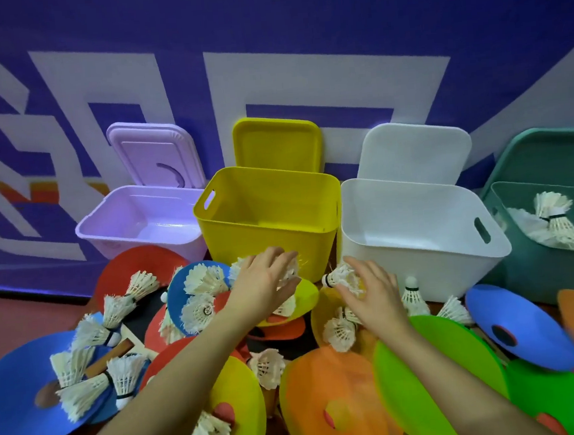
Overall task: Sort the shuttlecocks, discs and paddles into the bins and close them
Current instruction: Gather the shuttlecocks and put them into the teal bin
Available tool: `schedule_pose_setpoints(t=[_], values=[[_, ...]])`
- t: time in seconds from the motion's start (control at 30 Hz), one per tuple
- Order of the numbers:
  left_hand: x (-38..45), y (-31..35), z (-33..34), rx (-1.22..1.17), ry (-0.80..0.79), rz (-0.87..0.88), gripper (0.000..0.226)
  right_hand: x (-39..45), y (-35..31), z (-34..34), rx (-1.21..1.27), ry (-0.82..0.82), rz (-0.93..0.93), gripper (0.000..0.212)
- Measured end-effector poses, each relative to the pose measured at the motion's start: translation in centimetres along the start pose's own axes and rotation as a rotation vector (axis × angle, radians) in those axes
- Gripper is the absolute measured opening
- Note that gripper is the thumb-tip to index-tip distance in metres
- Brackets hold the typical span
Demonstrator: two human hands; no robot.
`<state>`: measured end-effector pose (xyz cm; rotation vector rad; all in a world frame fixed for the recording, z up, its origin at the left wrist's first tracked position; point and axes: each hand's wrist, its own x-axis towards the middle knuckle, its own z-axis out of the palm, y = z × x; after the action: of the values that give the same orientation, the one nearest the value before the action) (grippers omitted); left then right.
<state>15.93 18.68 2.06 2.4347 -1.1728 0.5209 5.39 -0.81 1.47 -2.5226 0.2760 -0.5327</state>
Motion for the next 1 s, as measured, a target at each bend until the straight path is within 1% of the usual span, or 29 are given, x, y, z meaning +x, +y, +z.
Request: schedule_pose_setpoints(t=[0.17, 0.3, 0.47, 0.63, 0.77, 0.87, 1.0], values=[[7.1, 6.2, -0.1, 0.045, 0.076, 0.105, 0.045, 1.8, 3.9, -6.7, -0.040, 0.175, 0.008, 0.053], [12.8, 12.1, 1.7, 0.026, 0.088, 0.141, 0.046, 3.0, 8.6, -12.6, -0.058, 0.281, 0.052, 0.049], [19.6, 20.2, 5.0, -0.057, 0.078, 0.214, 0.049, 4.0, 16.3, -19.5, -0.141, 0.340, 0.083, 0.048], [26.5, 29.5, 9.5, -0.187, 0.041, 0.213, 0.045, 4.8, 24.6, -26.3, -0.221, 0.355, 0.159, 0.049], [30.6, 36.6, 14.0, -0.302, -0.056, 0.145, 0.051, 4.9, 31.7, -30.8, -0.272, 0.311, 0.252, 0.047], [32.9, 40.8, 17.4, -0.355, -0.131, 0.107, 0.052, 4.7, 36.4, -32.9, -0.295, 0.278, 0.338, 0.046], [34.9, 45.0, 21.9, -0.389, -0.248, 0.067, 0.048, 4.8, 41.8, -34.1, -0.341, 0.238, 0.421, 0.045]])
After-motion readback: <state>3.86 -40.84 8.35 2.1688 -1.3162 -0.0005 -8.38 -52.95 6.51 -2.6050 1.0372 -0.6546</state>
